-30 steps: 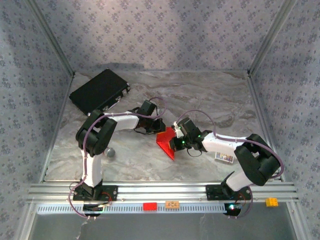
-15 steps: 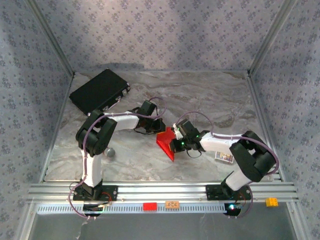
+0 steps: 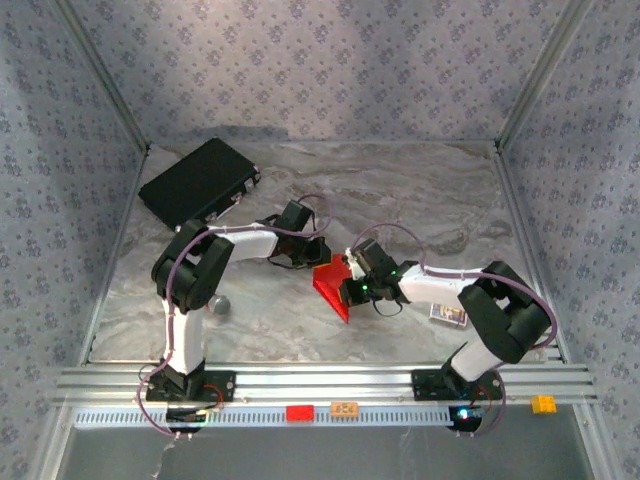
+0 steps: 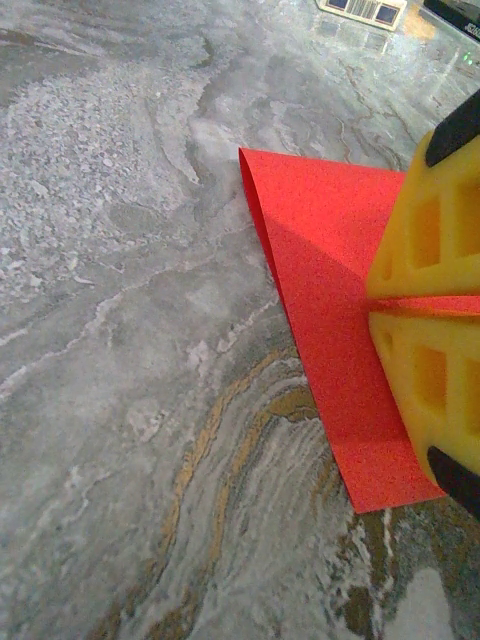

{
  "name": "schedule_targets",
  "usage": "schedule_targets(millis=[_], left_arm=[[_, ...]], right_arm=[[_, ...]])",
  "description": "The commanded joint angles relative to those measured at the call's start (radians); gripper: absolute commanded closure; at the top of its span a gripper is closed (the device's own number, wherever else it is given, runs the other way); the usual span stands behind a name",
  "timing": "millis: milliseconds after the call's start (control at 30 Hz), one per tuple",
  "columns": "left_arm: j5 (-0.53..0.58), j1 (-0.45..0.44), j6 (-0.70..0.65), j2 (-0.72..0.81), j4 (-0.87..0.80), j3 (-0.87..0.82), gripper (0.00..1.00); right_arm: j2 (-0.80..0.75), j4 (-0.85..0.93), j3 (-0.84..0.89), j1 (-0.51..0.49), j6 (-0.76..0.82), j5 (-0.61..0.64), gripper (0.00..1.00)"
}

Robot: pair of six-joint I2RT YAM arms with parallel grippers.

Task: Fold a paper plane with a square sheet of paper (pick it up from the middle)
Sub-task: Third fold the triangle at the center of the table.

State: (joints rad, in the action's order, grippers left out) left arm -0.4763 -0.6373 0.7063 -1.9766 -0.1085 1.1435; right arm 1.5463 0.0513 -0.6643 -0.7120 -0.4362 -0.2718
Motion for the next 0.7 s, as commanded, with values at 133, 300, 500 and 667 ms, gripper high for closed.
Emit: schedule_targets(millis=[133, 300, 500, 667], left_arm=[[0.041, -0.008, -0.019, -0.011, -0.073, -0.021, 0.89], [0.041, -0.007, -0.020, -0.011, -0.073, -0.022, 0.88], [0.040, -0.006, -0.022, -0.010, -0.076, -0.021, 0.89], [0.039, -0.007, -0.020, -0.011, -0.076, -0.020, 0.89]], right_arm=[[-0.033, 0.035, -0.019, 0.002, 0.010, 0.023, 1.00], [-0.034, 0.029, -0.017, 0.004, 0.009, 0.022, 1.00], [-0.023, 0.030, -0.015, 0.005, 0.009, 0.023, 1.00], [-0.017, 0.020, -0.018, 0.008, 0.008, 0.025, 1.00]])
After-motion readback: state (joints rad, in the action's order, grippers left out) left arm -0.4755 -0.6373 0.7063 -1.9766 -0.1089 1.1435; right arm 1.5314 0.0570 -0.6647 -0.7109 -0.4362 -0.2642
